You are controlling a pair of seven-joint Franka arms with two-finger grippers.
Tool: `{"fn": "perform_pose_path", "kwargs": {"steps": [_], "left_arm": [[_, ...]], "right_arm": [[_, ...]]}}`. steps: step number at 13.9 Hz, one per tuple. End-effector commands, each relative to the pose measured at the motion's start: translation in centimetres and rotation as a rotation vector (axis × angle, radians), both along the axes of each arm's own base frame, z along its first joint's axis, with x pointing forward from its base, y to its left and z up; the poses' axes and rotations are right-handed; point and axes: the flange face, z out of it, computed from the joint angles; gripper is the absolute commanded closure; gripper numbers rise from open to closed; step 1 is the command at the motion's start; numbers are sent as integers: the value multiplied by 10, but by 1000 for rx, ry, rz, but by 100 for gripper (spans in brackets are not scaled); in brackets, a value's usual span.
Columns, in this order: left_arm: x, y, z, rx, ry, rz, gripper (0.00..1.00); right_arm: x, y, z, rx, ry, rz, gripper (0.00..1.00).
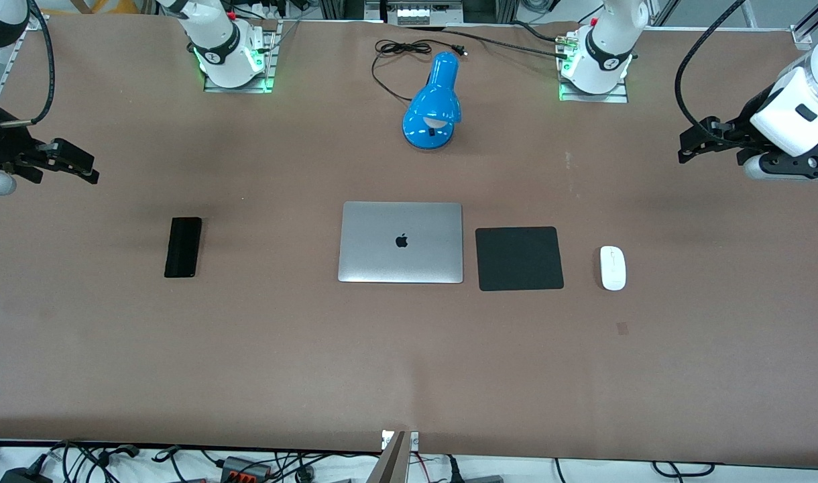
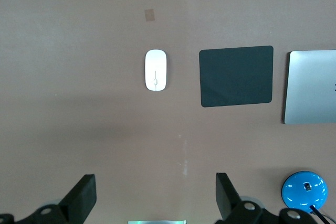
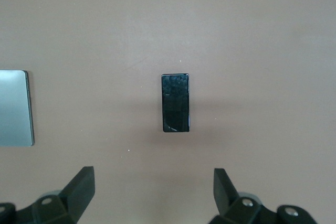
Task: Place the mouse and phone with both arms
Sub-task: 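Reach the right gripper to the black phone while the left gripper reaches the mouse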
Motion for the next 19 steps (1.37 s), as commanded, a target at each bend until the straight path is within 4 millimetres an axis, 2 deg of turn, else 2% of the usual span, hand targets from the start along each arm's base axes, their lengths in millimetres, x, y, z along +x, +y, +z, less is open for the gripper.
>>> {"fn": "perform_pose_path", "kwargs": {"steps": [1,5,6,7,10,12,14,17,19], "left_arm": [[2,1,2,-1,7,-1,0],[5,1,-5,9,21,-3,0],[9,1,-13,7,33,-6,0],[18,4,-28,-1,56,-3,0],[57,15,-100,-45,159,2,0],[77,24,-156,-45,236,1,0],[89,32,-208,14,307,-22,0],[96,28,-286,-9,412,-38,0],[113,28,-312,-26,332,-49,0]], "right_arm": [[-6,1,1,0,-1,6,0],[-3,0,-1,1,2,6,0],[-2,2,-1,1,2,6,0],[-3,0,-2,7,4,-7,0],[10,-2,-28,5,44,-11,0],[20,-3,-55,9,85,-13,0],[35,-11,-92,-2,104,-18,0],[51,-16,-159,-12,129,-15,0],[59,-16,-200,-11,153,-12,0]]}}
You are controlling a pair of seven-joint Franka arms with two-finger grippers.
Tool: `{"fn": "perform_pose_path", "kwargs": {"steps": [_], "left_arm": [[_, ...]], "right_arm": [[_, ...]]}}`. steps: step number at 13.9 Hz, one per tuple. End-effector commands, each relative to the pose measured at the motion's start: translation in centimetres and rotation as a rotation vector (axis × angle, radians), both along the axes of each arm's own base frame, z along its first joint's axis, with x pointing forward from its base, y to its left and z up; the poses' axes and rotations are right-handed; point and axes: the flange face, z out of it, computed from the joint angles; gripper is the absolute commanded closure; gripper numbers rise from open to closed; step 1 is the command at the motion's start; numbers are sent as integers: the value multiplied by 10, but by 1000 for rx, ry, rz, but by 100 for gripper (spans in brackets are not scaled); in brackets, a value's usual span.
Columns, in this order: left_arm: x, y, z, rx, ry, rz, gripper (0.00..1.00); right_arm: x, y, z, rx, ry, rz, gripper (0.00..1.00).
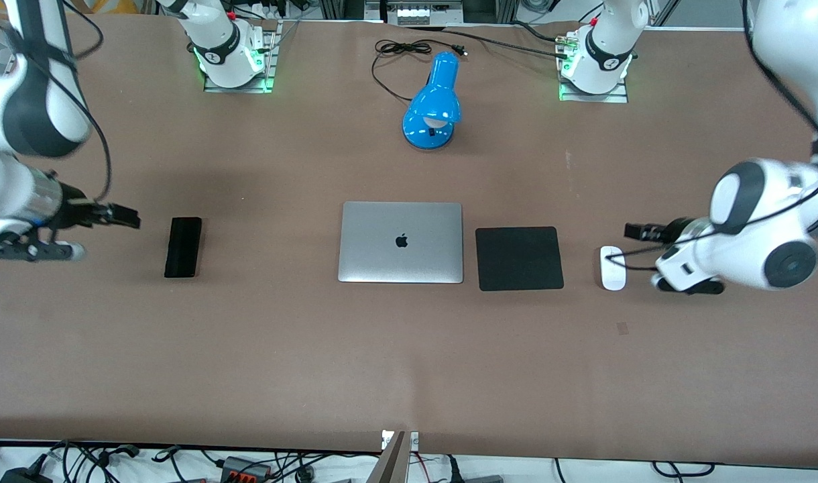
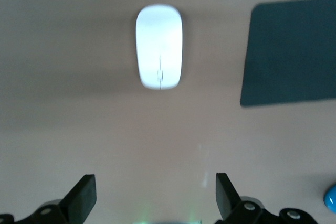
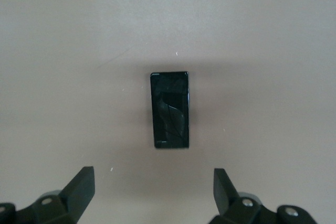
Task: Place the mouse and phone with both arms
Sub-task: 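Reach the right gripper to the black phone while the left gripper reaches the mouse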
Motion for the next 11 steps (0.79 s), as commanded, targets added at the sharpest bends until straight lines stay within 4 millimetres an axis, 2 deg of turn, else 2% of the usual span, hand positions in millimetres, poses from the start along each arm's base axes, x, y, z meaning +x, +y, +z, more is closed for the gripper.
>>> {"fn": "perform_pose_path", "kwargs": {"steps": [1,2,4,7,9,11], "left_arm": [[23,-3,-21,-6,-81,-22,0],[26,-4,-28,-12,-100,-21,0],[26,-3,-49,6,-149,-41,0],[19,-8,-76,27,-228,-91,0],[11,-11,-89,22,-215,-96,0],[3,-12,-99,20,-191,-99,0]], "right_arm": [[9,-2,-53,-7,32,-3,0],[12,-4,-76,-5,34,-5,0],[15,-8,-106,-7,10,-5,0],[4,-5,-151,-4,34,1,0],[-4,-5,-175,-2,52,-1,0],[-12,-13,-193,-3,74,-23,0]]}}
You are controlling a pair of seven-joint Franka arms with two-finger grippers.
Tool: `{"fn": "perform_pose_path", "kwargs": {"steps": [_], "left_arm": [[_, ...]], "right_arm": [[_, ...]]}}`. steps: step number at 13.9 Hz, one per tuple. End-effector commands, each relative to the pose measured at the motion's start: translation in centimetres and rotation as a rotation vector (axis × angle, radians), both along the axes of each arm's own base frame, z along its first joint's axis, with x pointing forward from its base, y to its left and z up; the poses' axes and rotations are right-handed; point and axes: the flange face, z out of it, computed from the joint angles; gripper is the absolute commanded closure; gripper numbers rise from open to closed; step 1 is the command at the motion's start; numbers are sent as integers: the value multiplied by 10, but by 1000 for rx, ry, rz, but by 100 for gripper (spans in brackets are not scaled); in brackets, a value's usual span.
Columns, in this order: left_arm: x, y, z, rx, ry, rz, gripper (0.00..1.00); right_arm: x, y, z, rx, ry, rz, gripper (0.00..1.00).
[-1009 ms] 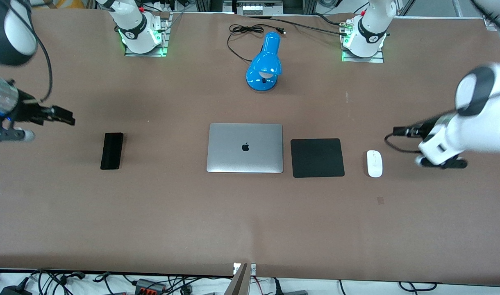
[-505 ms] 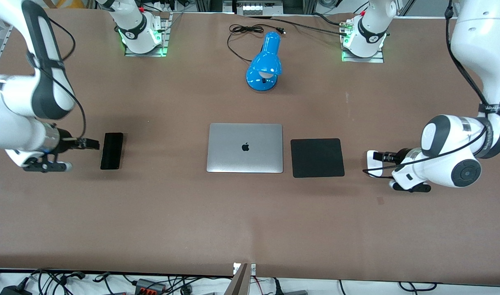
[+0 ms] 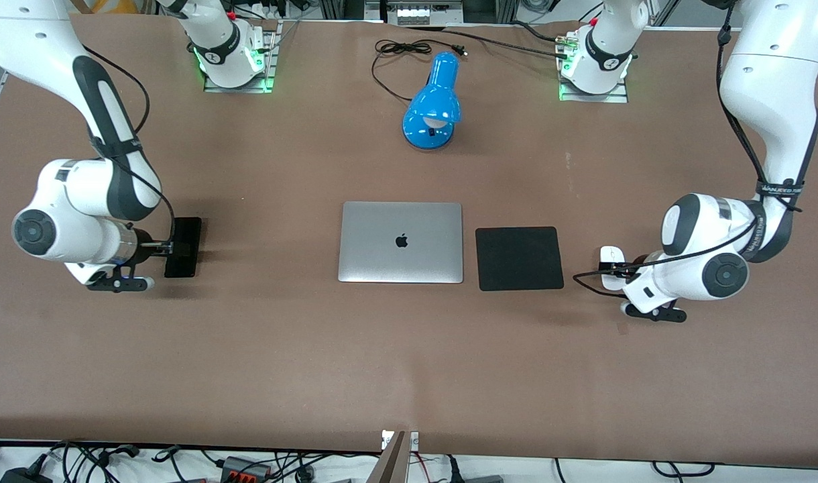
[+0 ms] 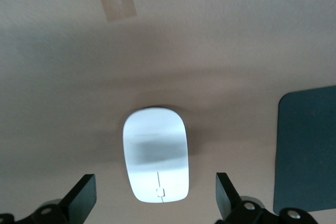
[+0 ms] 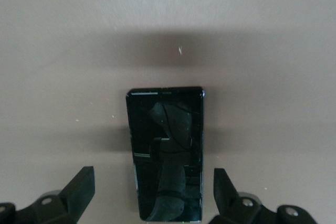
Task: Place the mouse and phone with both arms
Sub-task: 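Close the right gripper on the phone while the left gripper grasps the mouse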
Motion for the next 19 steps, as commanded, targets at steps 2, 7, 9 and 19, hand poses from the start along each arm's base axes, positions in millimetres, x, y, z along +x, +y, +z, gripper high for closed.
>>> {"fn": "perform_pose_path", "kwargs": {"steps": [2,7,9,19], "left_arm": [[-12,2,-15,10,29,-27,0],[-17,0,-30,8,50,-24,0],[-16,-4,-31,11,49,-27,0],[-8,-1,-31,5,33,-30,57]], "right_arm": [[-15,-8,-25,-30,27,-88,0],[-16,-4,-40,-34,36,-92,0],[-16,-3,-41,-33,31,-85,0],[-19,1,-58,-59,55,-50,0]]}}
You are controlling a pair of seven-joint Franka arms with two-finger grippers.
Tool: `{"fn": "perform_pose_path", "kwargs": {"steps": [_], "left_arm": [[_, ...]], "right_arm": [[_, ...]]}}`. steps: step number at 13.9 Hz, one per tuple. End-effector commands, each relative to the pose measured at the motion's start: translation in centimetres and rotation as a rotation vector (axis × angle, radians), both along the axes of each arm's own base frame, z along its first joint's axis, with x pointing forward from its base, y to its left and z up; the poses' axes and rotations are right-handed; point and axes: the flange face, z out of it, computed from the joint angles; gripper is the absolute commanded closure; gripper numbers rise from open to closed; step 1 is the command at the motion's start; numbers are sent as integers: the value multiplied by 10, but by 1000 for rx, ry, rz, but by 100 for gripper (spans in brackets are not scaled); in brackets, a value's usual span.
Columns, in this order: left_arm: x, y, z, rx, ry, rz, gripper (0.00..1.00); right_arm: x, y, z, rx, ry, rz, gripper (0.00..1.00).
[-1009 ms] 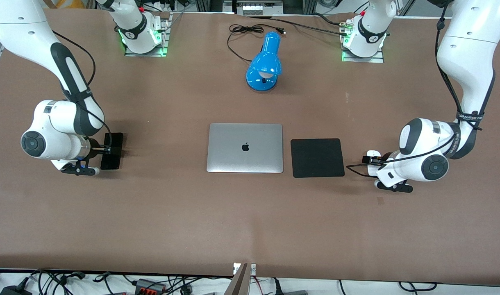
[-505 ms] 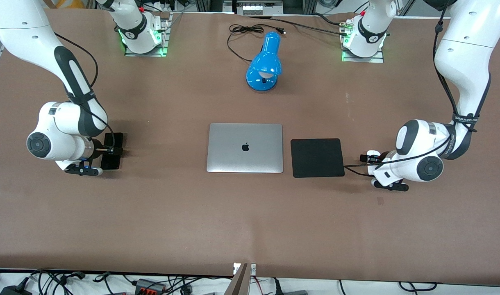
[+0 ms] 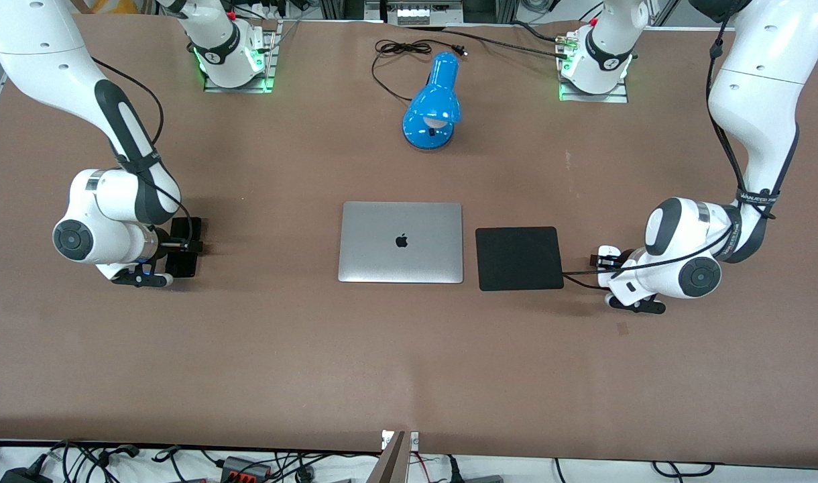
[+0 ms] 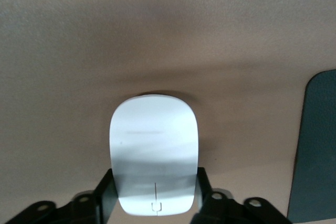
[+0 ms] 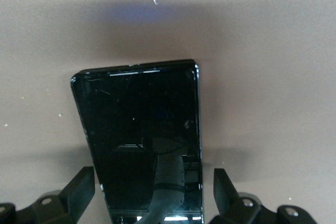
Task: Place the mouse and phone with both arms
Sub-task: 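Close the right gripper on the phone while the left gripper grasps the mouse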
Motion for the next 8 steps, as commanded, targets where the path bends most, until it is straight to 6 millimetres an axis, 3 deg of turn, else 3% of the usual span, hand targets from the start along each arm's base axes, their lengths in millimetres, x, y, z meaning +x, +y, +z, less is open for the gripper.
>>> {"fn": "perform_pose_path", "kwargs": {"steps": [1,4,6,8], "left_arm": [[10,3,13,20,-28,-22,64],[16,-4,25,18,-48,-20,68],[19,-27,37,4,-32,-36,68],[16,-69,41,14,-26,-32,68]], "right_arm": [[-1,5,-2,-19,-6,-7,0],[-2,4,-4,-18,-1,-9,0],[-3,5,-6,-18,5,-9,45],[-3,4,-3,-14,7,4,73]]}}
